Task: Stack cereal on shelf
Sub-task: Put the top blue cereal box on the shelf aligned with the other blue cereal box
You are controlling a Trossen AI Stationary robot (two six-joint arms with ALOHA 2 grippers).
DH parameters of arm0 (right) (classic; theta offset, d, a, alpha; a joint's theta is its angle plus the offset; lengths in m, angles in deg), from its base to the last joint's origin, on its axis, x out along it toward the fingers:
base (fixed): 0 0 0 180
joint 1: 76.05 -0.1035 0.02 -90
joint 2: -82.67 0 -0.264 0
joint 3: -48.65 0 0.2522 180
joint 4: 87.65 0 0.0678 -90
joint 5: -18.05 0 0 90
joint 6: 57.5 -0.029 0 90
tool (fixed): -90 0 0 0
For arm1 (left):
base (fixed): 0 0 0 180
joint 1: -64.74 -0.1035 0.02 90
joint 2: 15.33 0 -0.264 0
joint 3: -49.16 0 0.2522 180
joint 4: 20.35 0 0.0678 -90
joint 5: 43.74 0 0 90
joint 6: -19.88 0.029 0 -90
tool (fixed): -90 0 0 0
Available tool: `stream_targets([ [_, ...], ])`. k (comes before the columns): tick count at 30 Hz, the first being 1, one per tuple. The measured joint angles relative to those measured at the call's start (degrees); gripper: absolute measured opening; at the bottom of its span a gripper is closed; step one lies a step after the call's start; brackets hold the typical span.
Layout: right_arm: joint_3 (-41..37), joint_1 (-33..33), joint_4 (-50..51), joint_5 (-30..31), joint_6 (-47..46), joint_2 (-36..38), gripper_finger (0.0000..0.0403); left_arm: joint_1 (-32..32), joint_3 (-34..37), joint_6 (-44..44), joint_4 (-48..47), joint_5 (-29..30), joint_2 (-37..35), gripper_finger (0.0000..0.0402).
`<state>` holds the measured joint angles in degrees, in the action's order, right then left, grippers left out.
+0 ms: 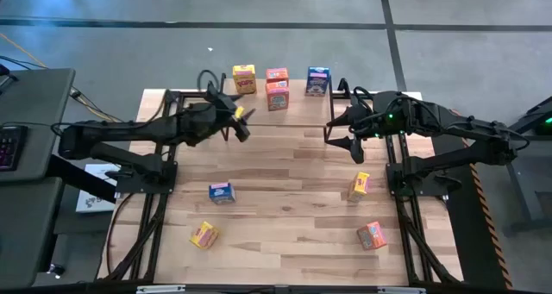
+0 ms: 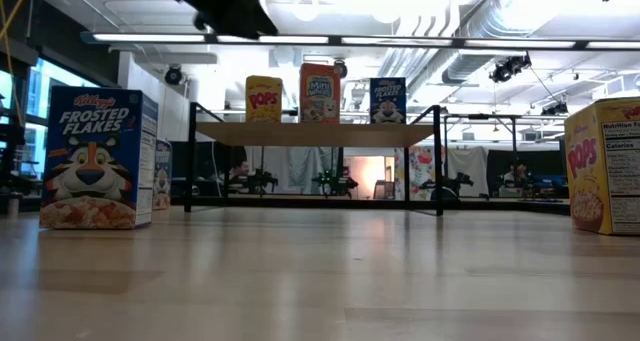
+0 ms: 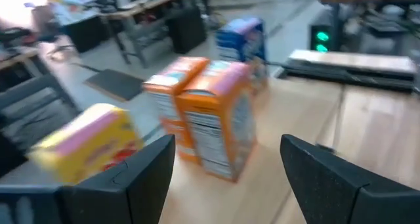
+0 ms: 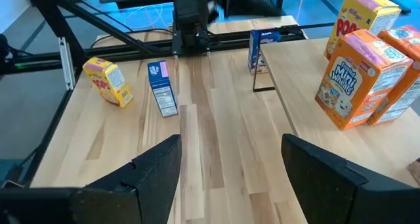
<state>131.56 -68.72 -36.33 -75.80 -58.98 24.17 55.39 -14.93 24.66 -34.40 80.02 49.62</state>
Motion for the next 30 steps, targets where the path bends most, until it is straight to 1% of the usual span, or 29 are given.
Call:
stream_targets([
  [3,0.0,0.0,0.0,0.2,-1.5,0.0,0.0256,1.7,0.0,-1.4,-1.7,6.7,-3.6,0.0268],
  [7,0.0,0.0,0.0,0.2,-1.5,0.0,0.0256,3.2,0.0,-8.3,-7.1,15.4,-7.7,0.0268],
  [10,0.0,0.0,0.1,0.8,-1.5,0.0,0.0256,3.5,0.0,-14.7,-13.8,19.2,-9.9,0.0268],
  [13,0.0,0.0,0.1,2.0,-1.5,-0.1,0.0256,2.9,0.0,-22.1,-22.6,21.2,-11.2,0.0268],
  [16,0.0,0.0,0.1,2.6,-1.5,-0.1,0.0256,1.4,0.0,-31.8,-32.0,21.7,-11.8,0.0268],
  [18,0.0,0.0,0.1,2.6,-1.5,-0.1,0.0256,0.5,0.0,-37.8,-37.5,20.8,-11.8,0.0268],
  [21,0.0,0.0,0.1,2.6,-1.3,-0.1,0.0256,-1.1,0.0,-44.2,-44.1,19.7,-11.8,0.0268],
  [24,0.0,0.0,0.1,2.6,-1.3,-0.1,0.0256,-2.8,0.0,-49.1,-48.9,18.8,-11.7,0.0268],
  [28,0.0,0.0,0.3,2.6,-1.3,-0.6,0.0256,-5.5,0.0,-52.5,-53.1,18.3,-11.7,0.0268],
  [30,0.0,0.0,0.4,2.6,-1.2,-1.2,0.0256,-7.0,0.0,-53.6,-54.4,16.2,-11.7,0.0268],
])
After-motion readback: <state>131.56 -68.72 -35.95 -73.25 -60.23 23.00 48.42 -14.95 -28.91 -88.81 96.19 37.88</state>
